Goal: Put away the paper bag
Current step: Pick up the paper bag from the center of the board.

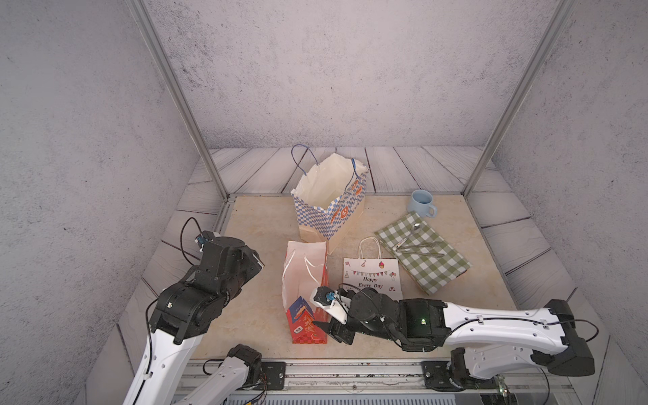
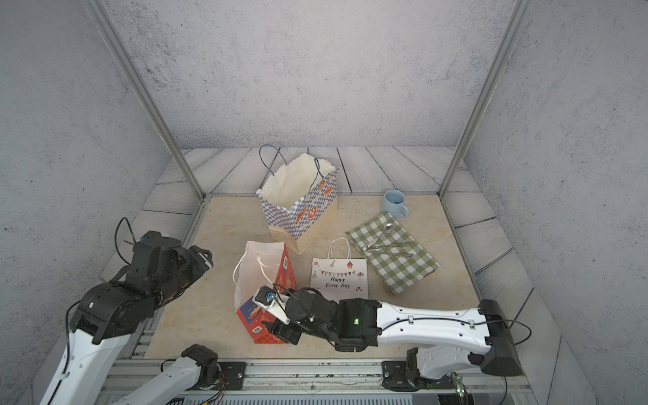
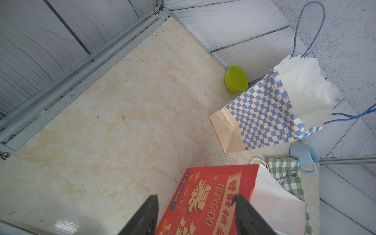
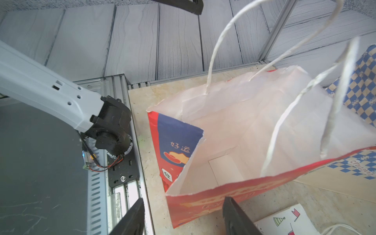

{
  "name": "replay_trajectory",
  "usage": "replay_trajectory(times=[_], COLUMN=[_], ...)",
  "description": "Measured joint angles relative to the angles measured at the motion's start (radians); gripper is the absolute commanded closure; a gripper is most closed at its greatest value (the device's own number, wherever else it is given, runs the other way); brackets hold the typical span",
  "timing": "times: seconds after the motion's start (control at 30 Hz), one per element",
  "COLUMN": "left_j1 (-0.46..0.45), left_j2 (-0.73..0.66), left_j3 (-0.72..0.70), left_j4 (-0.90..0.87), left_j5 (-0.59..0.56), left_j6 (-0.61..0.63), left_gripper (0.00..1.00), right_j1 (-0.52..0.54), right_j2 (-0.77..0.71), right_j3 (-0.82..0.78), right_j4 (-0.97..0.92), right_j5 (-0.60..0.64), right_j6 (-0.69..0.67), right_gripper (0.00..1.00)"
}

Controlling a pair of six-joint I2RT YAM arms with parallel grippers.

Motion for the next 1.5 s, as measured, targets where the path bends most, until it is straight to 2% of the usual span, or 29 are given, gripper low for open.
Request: replay_trajectory(times=[0.23,0.73,0.9,1.2,1.37,1.5], left_j1=[0.000,0.000,0.000,0.011,0.011,0.012], left_j2=[-0.003,0.008,0.006,-0.027,-0.074,-0.093], left_j3=[-0.007,0.009,0.003,-0.206,-0.364,-0.441], left_j4=[0.000,-0.005,0.008,0.081,0.129,0.150], left_j5=[-0.011,-0.064,-0.070,0.020,0.121,0.180], left_j6=[-0.004,0.047,0.061,-0.018,-0.130,-0.201], left_gripper=[0.37,0.37,0.35,0.36,0.38,0.39], right_j1=[0.005,0.001,-0.031,-0.126,-0.134,-0.134], right_j2=[0.050,0.050,0.049,0.045,0.036,0.037], right_j3=[0.053,0.054,0.048,-0.018,-0.071,-0.071], right_j4=[-0.069,-0.119,-0.115,-0.069,-0.025,-0.002], right_j5=[0.110,0.309,0.335,0.257,0.212,0.184], right_j6=[0.052,0.125,0.160,0.203,0.212,0.205], right_gripper=[0.36,0.44,0.45,0.49,0.61,0.67])
